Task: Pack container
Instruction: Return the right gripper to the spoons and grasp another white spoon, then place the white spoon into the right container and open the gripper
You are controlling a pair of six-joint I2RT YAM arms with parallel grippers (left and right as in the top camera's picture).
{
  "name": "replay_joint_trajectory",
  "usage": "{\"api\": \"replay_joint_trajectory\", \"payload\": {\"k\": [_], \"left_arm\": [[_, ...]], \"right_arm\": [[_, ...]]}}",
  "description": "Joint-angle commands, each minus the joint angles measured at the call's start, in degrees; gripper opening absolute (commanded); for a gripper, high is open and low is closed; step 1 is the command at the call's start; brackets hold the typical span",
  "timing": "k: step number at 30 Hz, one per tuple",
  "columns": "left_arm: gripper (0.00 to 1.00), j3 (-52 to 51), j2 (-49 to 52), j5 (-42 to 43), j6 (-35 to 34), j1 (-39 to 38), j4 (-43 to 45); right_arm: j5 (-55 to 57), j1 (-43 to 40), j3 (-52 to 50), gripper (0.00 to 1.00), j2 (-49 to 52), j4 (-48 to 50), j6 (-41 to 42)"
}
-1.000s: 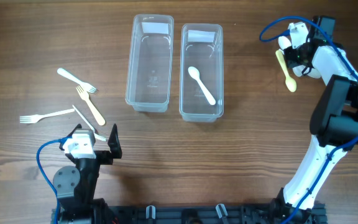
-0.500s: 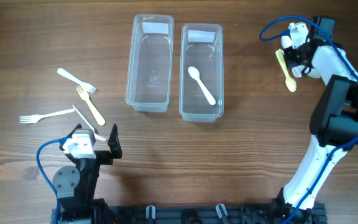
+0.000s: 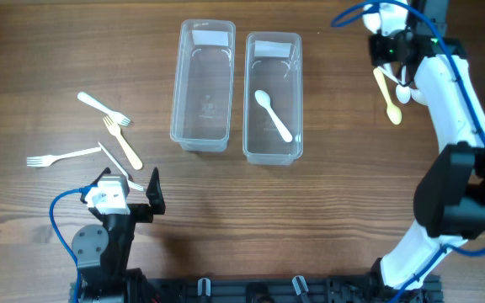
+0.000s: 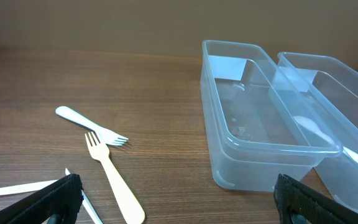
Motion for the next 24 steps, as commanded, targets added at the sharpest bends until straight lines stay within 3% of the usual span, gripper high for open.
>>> {"api": "replay_joint_trajectory", "payload": {"k": [1,4,8,19,20,22,23,24], "left_arm": [[1.0,-0.35,-0.42,-0.11,1.05,-0.39,0.17],[1.0,-0.35,-0.42,-0.11,1.05,-0.39,0.17],[1.0,-0.35,-0.42,-0.13,1.05,-0.39,0.17],[1.0,-0.35,-0.42,-0.11,1.05,-0.39,0.17],[1.0,-0.35,-0.42,-0.13,1.05,-0.39,0.17],[1.0,-0.35,-0.42,-0.13,1.05,-0.39,0.17],[1.0,-0.35,-0.42,-0.13,1.05,-0.39,0.17],[1.0,-0.35,-0.42,-0.13,1.05,-0.39,0.17]], "right_arm": [[-6.51,4.09,0.68,0.04,-2.47,-2.75,14.99],[-11.91,7.43,0.66,0.04,-2.86,-6.58,24.0],[-14.56,11.47,0.55,0.04,-2.69,-9.73,28.5],[-6.91,23.71,0.55,0.04,-2.62,-9.9,39.87],[-6.69,23.91,0.55,0.16,-2.62,-9.9,40.04],[-6.67,23.89,0.55,0.58,-2.6,-9.9,39.95],[-6.12,23.89,0.55,0.7,-2.6,-9.9,39.93],[-5.44,23.89,0.55,0.73,-2.6,-9.9,39.95]]}}
